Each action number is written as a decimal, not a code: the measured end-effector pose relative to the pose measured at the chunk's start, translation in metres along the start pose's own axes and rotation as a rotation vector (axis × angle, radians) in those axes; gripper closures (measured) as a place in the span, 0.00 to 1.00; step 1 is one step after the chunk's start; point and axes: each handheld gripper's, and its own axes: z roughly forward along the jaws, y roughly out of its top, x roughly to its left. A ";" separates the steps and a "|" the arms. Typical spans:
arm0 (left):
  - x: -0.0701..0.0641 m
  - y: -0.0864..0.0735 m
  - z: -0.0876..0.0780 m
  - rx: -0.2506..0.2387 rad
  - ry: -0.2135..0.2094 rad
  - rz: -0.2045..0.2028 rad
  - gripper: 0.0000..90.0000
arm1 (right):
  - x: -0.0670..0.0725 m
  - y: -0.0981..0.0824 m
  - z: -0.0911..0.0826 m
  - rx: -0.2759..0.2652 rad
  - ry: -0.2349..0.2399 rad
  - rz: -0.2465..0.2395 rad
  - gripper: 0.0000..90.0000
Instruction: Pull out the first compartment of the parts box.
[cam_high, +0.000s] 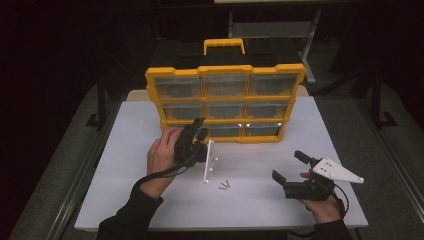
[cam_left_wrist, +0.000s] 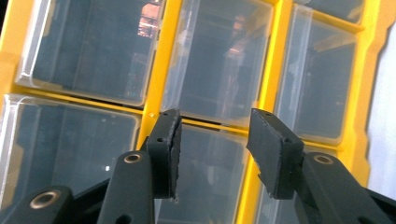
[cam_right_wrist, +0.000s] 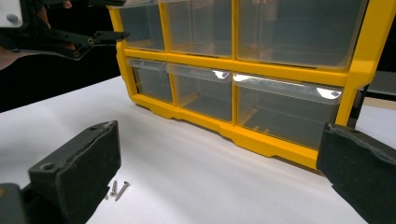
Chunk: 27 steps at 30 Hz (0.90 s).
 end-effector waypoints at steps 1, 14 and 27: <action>0.001 0.000 0.000 0.004 0.004 0.001 0.61 | 0.000 0.000 0.000 -0.001 0.000 0.000 0.00; 0.012 -0.002 0.000 0.030 0.045 0.025 0.61 | 0.000 0.000 0.000 -0.005 -0.002 0.000 0.00; 0.021 -0.003 0.003 0.046 0.076 0.073 0.61 | -0.001 0.000 -0.001 -0.006 -0.003 0.005 0.00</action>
